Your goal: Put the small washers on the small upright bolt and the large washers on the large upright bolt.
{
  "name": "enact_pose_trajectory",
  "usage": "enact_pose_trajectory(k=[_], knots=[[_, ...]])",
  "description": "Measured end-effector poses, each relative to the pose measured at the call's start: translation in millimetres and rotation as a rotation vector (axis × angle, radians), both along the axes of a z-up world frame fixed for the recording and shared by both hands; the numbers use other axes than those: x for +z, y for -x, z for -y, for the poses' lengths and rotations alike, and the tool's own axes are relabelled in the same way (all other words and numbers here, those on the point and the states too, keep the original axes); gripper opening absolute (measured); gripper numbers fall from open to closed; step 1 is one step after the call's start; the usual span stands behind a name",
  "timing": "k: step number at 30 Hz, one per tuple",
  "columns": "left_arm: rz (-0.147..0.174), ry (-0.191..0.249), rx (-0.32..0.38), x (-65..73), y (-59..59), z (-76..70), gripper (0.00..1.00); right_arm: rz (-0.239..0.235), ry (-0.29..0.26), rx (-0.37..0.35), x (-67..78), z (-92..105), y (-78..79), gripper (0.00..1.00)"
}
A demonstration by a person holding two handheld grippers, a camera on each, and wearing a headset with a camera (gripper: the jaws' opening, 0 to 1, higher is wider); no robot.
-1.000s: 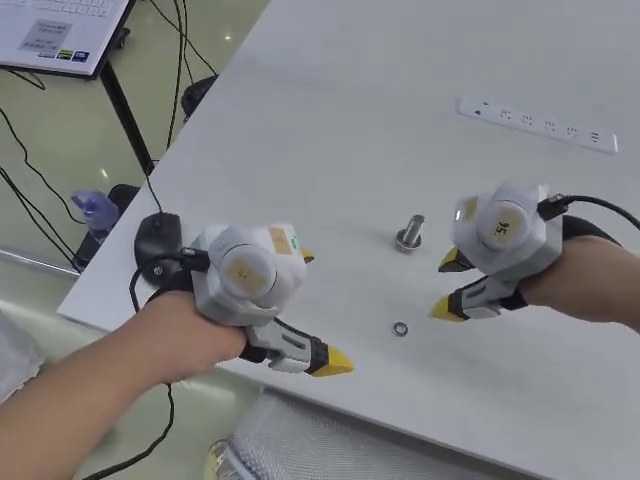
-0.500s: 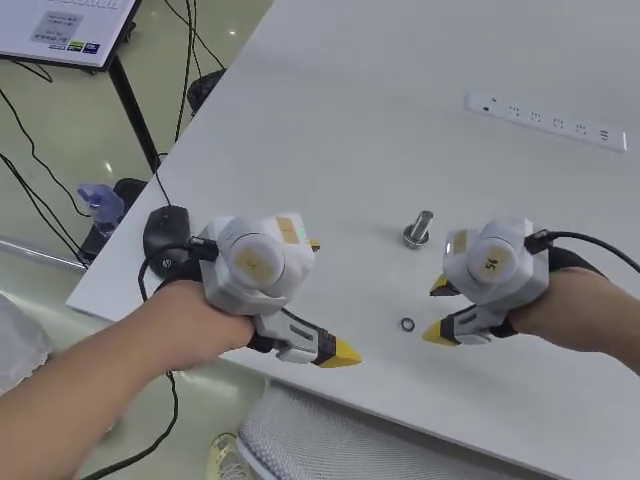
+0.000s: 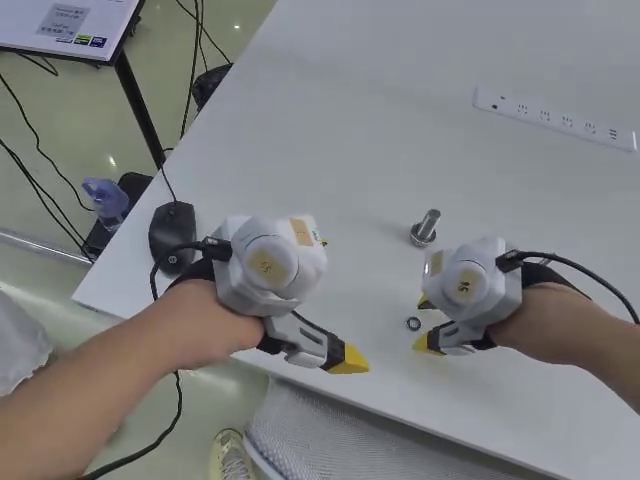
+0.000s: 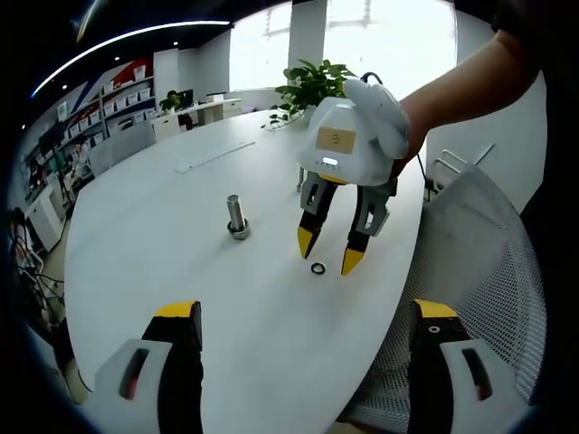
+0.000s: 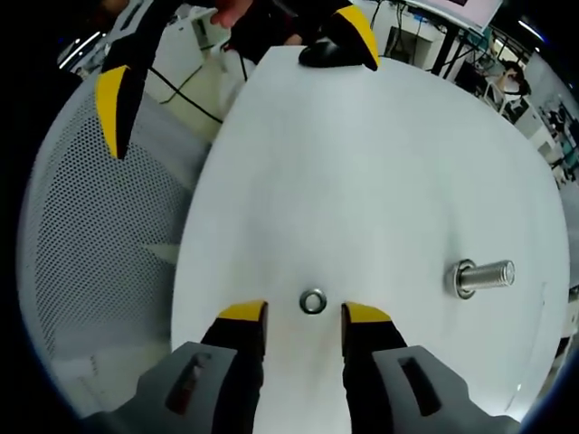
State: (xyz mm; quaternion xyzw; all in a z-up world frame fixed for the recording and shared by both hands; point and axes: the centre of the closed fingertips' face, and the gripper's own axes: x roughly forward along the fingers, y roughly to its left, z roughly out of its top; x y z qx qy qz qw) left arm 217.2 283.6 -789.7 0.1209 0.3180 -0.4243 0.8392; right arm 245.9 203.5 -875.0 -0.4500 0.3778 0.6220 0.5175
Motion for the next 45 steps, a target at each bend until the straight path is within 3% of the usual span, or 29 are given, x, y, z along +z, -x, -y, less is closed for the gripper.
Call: enact_pose_trajectory(k=[13,22,24,27,29,31,34,35,37,41,45], knots=[[-0.016,0.005,0.008,-3.4,0.7,-1.7,0.98,0.015,0.024,0.009,-4.7,1.4,-2.7,0.27],[0.008,0.001,-0.015,-2.2,-1.6,2.1,0.99,0.022,0.013,0.012,-5.4,-1.0,-3.1,0.20],[-0.016,0.007,-0.010,-4.8,-0.4,2.2,0.99,0.027,0.013,0.017,-5.7,-1.8,-2.8,0.17],[-0.029,0.011,-0.008,-5.5,0.9,2.8,0.99,0.037,0.016,0.034,-6.3,-2.5,-2.3,0.14],[-0.058,0.012,0.005,-7.3,3.2,2.3,0.99,0.035,0.019,0.031,-6.1,-2.5,-2.7,0.14],[-0.044,0.024,0.007,-5.5,0.7,2.2,0.99,0.031,0.019,0.025,-6.3,-2.5,-3.4,0.14],[-0.051,0.017,-0.011,-5.7,3.8,2.7,0.92,0.032,0.020,0.015,-6.4,-2.8,-3.3,0.14],[-0.028,0.002,-0.017,-4.9,2.7,1.8,0.92,0.033,0.022,0.014,-6.4,-2.8,-3.6,0.14],[-0.036,0.017,-0.003,-4.0,2.0,2.1,0.93,0.032,0.026,0.008,-6.4,-2.7,-3.9,0.14],[-0.024,-0.003,-0.007,-4.8,1.6,0.7,0.94,0.036,0.033,0.000,-6.0,-1.3,-5.7,0.13],[-0.020,0.004,-0.002,-3.3,0.9,2.5,0.95,0.028,0.024,-0.034,-1.4,1.4,-11.6,0.13]])
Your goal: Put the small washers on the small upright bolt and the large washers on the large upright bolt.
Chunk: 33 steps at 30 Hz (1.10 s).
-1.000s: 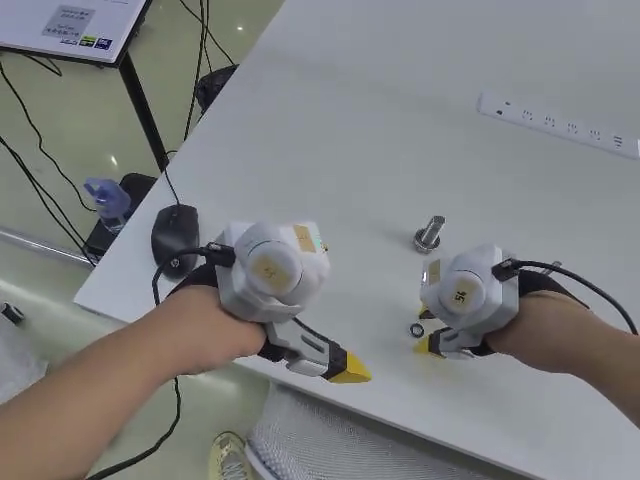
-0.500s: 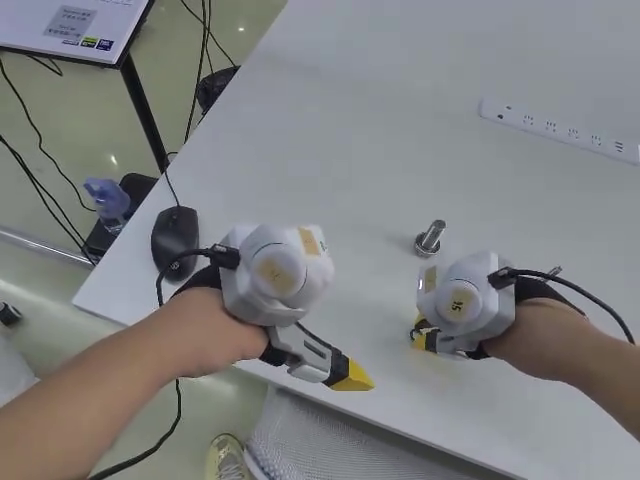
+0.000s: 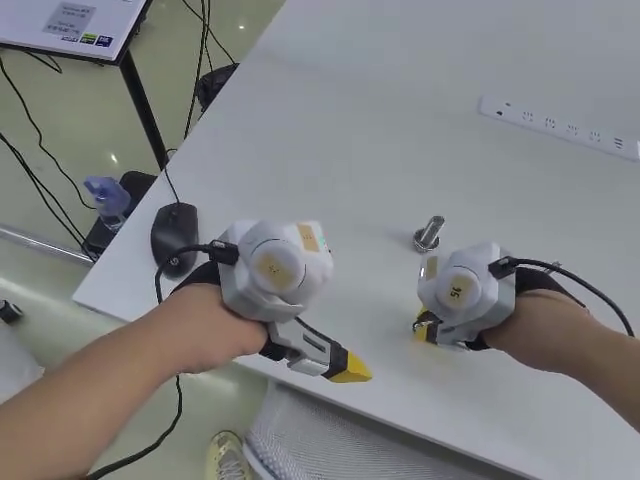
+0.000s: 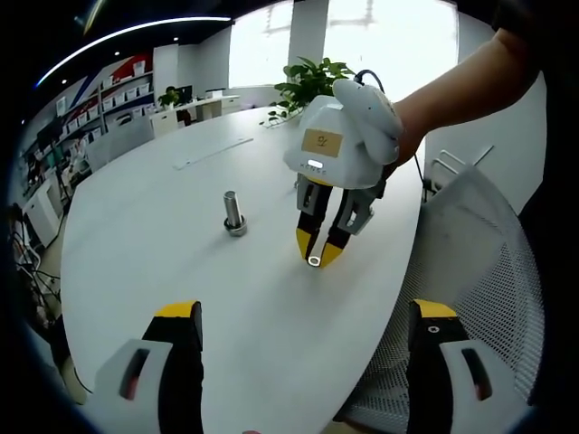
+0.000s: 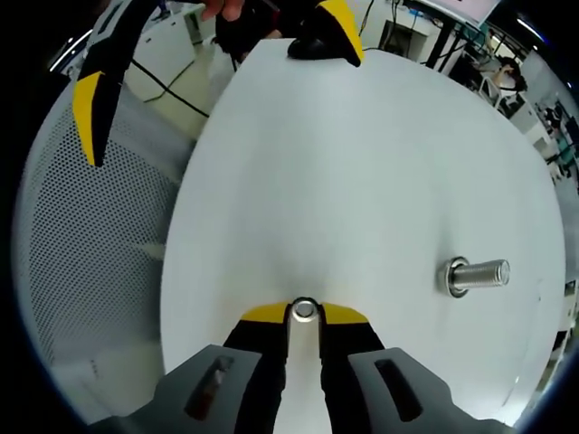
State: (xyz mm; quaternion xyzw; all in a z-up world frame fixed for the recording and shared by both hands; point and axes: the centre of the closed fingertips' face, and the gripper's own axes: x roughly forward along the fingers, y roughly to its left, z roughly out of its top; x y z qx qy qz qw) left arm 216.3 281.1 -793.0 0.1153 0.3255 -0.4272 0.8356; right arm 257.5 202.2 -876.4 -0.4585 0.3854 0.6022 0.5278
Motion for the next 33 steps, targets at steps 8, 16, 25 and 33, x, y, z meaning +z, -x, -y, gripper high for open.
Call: enact_pose_trajectory(k=[8,16,25,33], knots=[[0.006,-0.011,0.000,0.0,-2.1,2.4,0.93,0.007,0.009,-0.037,9.3,16.0,-12.5,0.13],[0.008,-0.017,-0.004,0.2,-5.1,5.2,0.92,0.011,0.035,-0.091,27.5,47.6,-32.3,0.13],[-0.001,-0.020,-0.010,-1.0,-5.0,10.6,0.91,0.030,0.063,-0.175,51.1,88.4,-52.9,0.13],[-0.002,-0.017,-0.009,-0.1,-5.8,12.2,0.90,0.031,0.088,-0.232,72.5,116.9,-66.7,0.13]])
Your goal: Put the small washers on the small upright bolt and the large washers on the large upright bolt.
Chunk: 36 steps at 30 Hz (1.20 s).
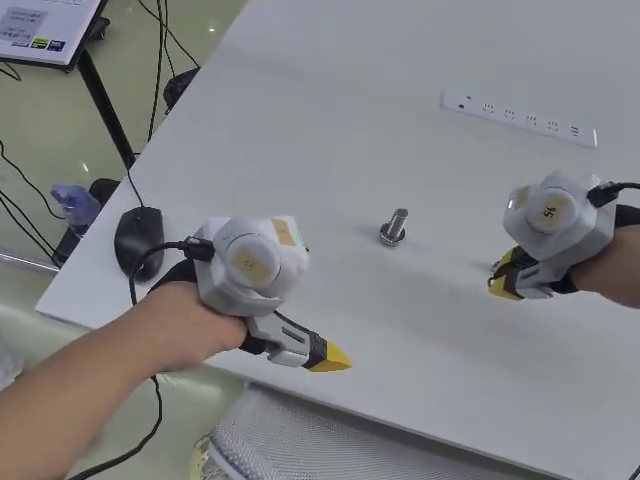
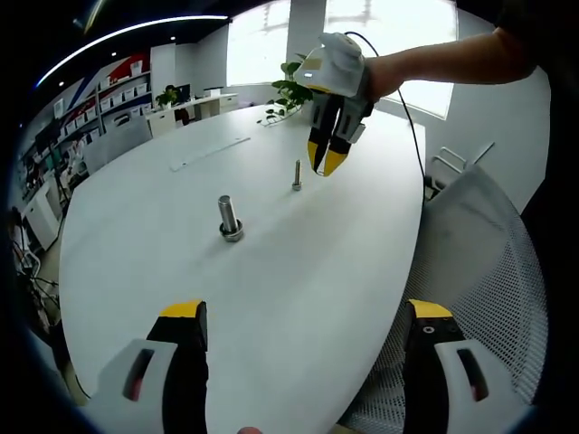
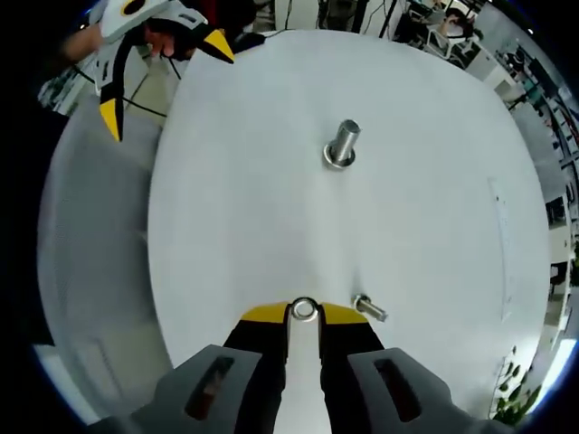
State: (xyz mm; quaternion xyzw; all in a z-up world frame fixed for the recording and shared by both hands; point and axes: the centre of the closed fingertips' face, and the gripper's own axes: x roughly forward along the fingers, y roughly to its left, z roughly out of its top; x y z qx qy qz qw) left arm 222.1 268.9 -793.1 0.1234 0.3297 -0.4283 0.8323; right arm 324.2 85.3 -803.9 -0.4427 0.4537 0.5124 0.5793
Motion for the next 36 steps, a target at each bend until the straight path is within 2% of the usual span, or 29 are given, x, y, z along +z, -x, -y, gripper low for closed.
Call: enact_pose_trajectory(k=[5,12,16,22,26,36], knots=[[-0.005,-0.002,-0.001,-0.2,-1.0,0.3,0.89,0.010,0.023,-0.013,10.8,13.4,-11.3,0.13],[-0.007,-0.004,-0.002,-0.7,-2.7,-1.3,0.89,0.032,0.026,-0.055,20.7,22.5,-38.5,0.13],[-0.013,-0.008,-0.002,-1.9,-3.3,-3.1,0.88,0.043,0.037,-0.054,15.7,22.4,-51.3,0.13],[-0.020,-0.002,-0.003,-1.8,-3.4,-3.4,0.88,0.041,0.055,-0.037,6.5,18.1,-58.1,0.13],[-0.022,-0.004,-0.004,-2.9,-3.8,-5.3,0.87,0.031,0.067,-0.035,-0.7,17.3,-59.7,0.13],[-0.033,-0.006,0.001,-4.8,-2.7,-10.4,0.86,0.016,0.075,-0.041,-8.8,18.7,-60.7,0.13]])
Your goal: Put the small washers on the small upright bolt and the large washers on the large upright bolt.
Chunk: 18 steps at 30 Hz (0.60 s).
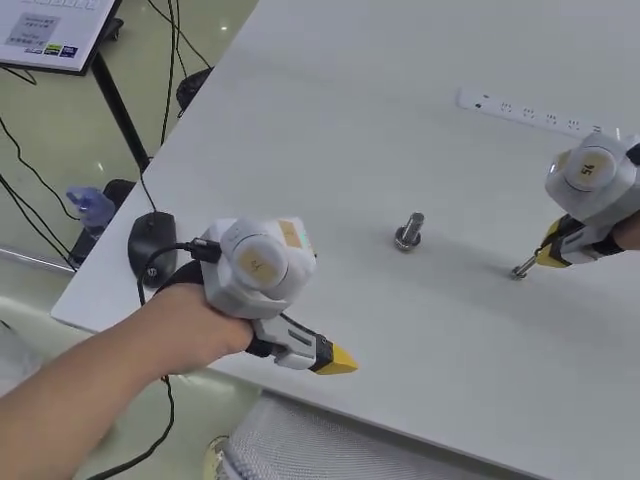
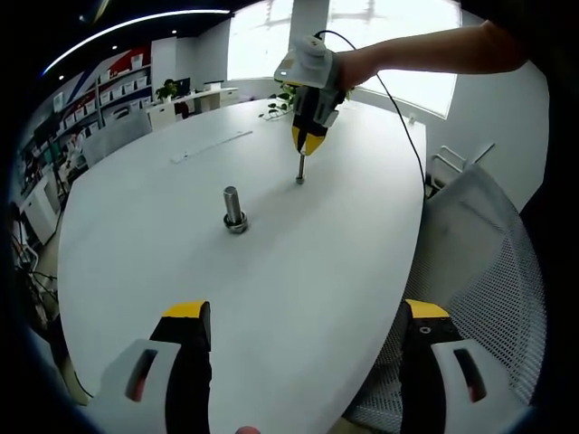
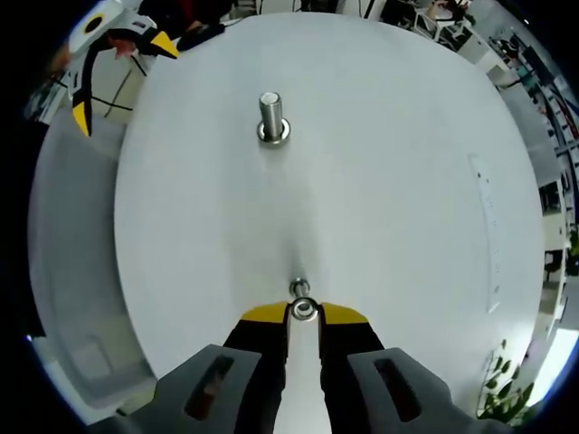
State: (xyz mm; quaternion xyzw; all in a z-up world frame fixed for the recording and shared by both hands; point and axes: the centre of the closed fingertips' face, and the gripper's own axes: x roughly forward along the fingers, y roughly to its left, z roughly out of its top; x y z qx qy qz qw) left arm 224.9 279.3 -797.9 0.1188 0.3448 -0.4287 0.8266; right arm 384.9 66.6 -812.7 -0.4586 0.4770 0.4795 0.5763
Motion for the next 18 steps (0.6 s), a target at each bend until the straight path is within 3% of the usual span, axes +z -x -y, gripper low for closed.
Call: enact_pose_trajectory(k=[18], knots=[[-0.020,0.000,0.003,-4.3,3.2,-3.0,0.84,-0.024,0.013,-0.004,-14.0,-0.6,0.4,0.13]])
